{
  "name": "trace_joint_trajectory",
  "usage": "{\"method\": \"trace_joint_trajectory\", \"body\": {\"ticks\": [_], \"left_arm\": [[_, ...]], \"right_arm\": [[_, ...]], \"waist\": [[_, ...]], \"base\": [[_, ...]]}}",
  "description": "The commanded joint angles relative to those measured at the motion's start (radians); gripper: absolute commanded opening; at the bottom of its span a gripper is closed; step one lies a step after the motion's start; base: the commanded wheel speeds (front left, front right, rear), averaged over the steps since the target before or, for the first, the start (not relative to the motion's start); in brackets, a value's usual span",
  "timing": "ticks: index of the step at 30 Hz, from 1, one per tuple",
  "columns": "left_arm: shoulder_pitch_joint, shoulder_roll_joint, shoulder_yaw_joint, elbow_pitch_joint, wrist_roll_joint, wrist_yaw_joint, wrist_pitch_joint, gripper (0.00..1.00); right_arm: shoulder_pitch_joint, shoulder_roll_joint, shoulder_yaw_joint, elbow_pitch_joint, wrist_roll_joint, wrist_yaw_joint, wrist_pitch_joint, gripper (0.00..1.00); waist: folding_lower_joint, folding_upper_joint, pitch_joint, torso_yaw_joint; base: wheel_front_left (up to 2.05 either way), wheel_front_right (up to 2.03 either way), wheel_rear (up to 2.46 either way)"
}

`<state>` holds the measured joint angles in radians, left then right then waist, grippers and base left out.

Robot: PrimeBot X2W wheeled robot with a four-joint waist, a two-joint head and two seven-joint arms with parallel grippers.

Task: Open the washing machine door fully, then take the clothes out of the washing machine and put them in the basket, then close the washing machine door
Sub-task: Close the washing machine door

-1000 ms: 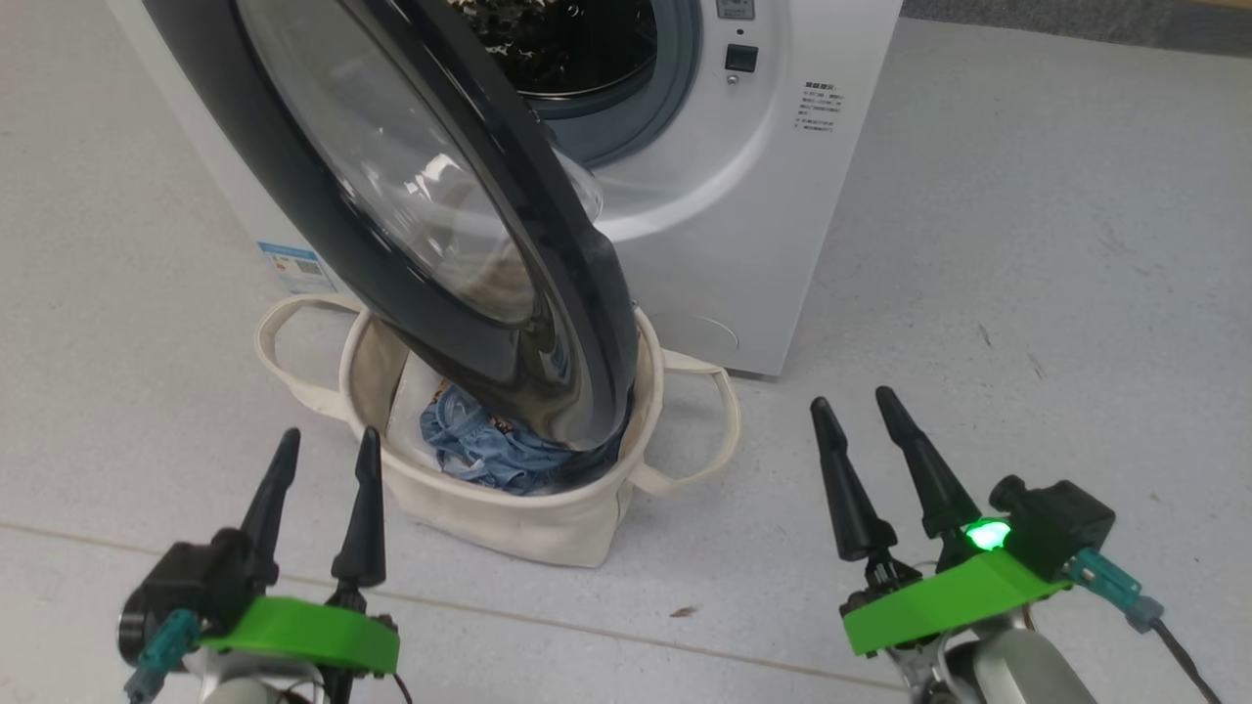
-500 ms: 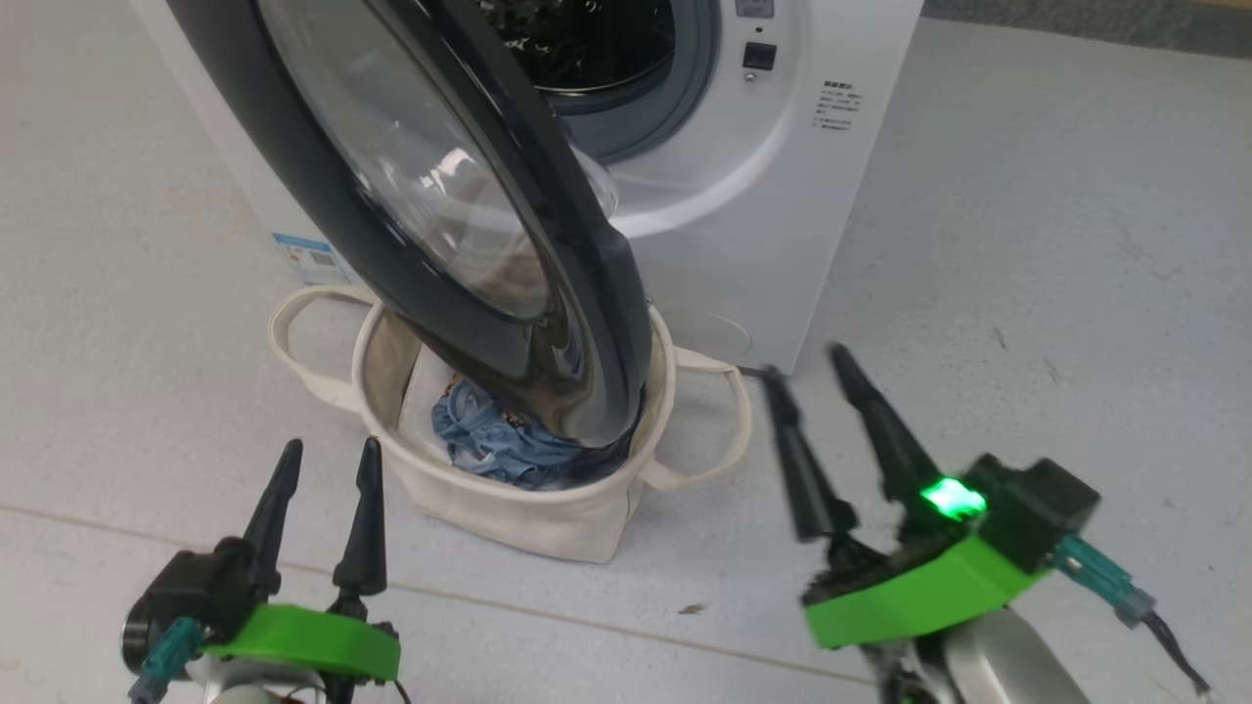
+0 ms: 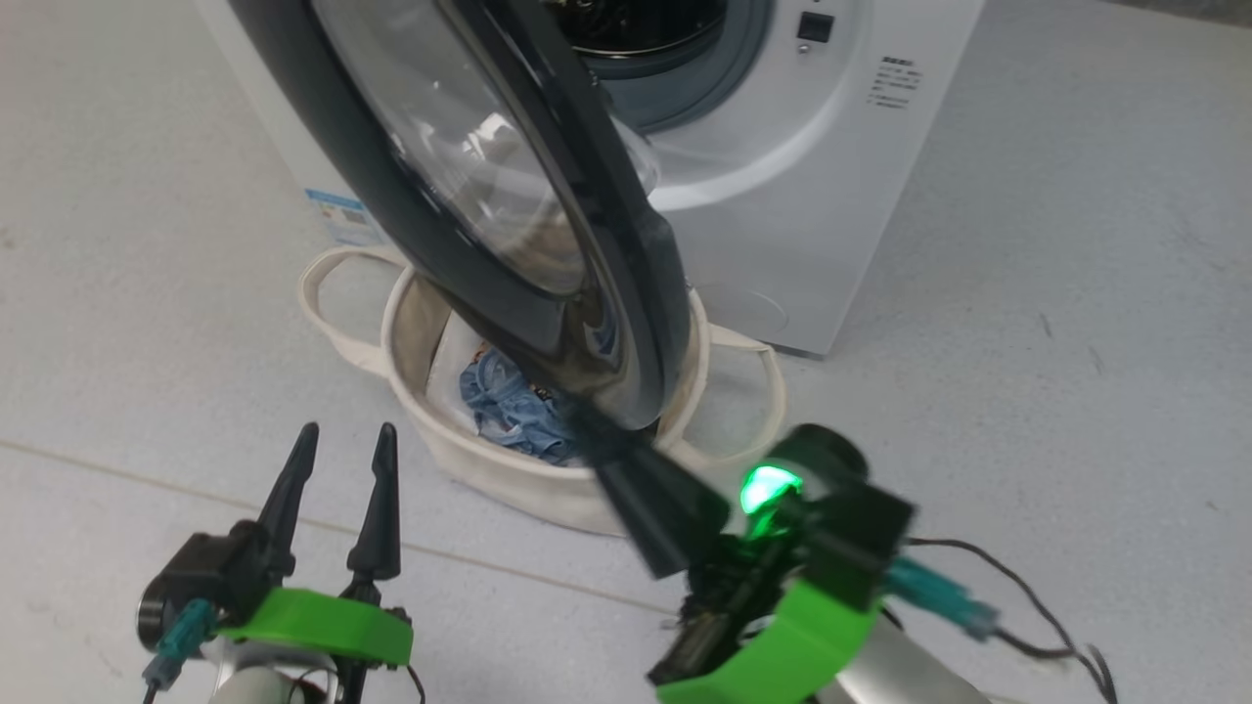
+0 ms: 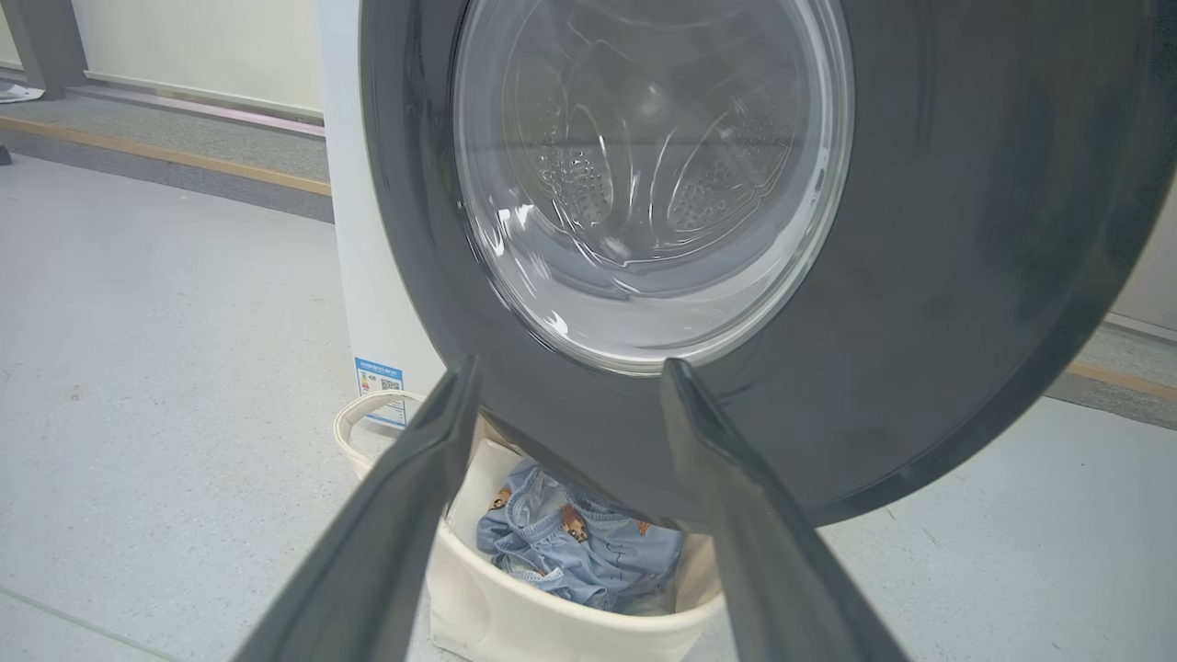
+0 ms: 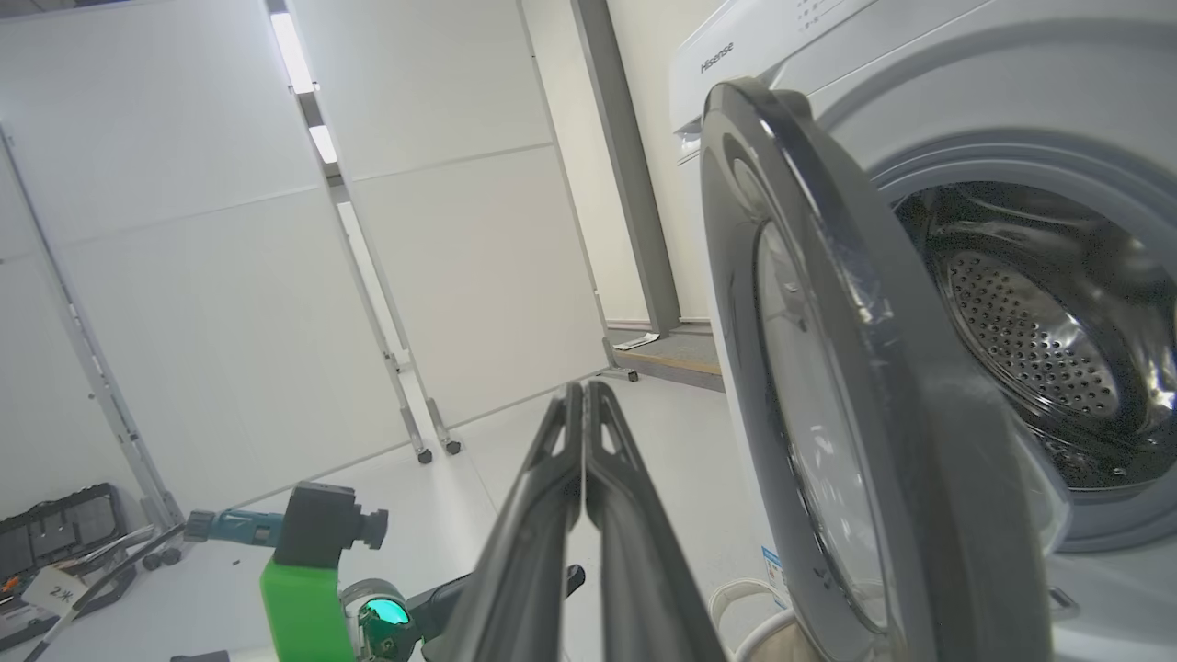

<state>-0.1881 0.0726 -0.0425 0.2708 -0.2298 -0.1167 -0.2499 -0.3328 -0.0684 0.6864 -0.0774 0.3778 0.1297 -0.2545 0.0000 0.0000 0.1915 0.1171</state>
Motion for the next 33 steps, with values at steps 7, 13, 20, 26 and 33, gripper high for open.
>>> {"method": "trace_joint_trajectory", "body": {"ticks": [7,13,20,26,33], "left_arm": [[-0.045,-0.003,0.042,-0.016,0.005,-0.011,-0.012,1.0],[-0.051,-0.012,0.037,-0.008,0.005,-0.013,-0.012,1.0],[-0.058,-0.018,0.034,-0.01,0.005,-0.013,-0.012,1.0],[-0.073,-0.021,0.027,-0.024,-0.001,-0.014,-0.012,1.0],[-0.094,-0.022,0.013,-0.029,-0.008,-0.014,-0.012,1.0]], "right_arm": [[-0.088,0.009,0.063,0.093,-0.039,0.001,-0.007,0.0],[-0.082,0.017,-0.019,0.163,-0.07,0.001,-0.007,0.0],[-0.088,0.018,-0.064,0.182,-0.054,0.001,-0.007,0.0],[-0.117,0.018,-0.085,0.208,-0.047,0.001,-0.007,0.0],[-0.184,0.018,-0.107,0.268,-0.026,0.001,-0.007,0.0]], "waist": [[0.0,0.0,0.02,0.031],[0.0,0.0,0.035,0.052],[0.0,0.0,0.056,0.061],[0.0,0.0,0.09,0.062],[0.0,0.0,0.142,0.057]], "base": [[0.0,0.0,0.0],[0.0,0.0,0.0],[0.0,0.0,0.0],[0.0,0.0,0.0],[0.0,0.0,0.0]]}}
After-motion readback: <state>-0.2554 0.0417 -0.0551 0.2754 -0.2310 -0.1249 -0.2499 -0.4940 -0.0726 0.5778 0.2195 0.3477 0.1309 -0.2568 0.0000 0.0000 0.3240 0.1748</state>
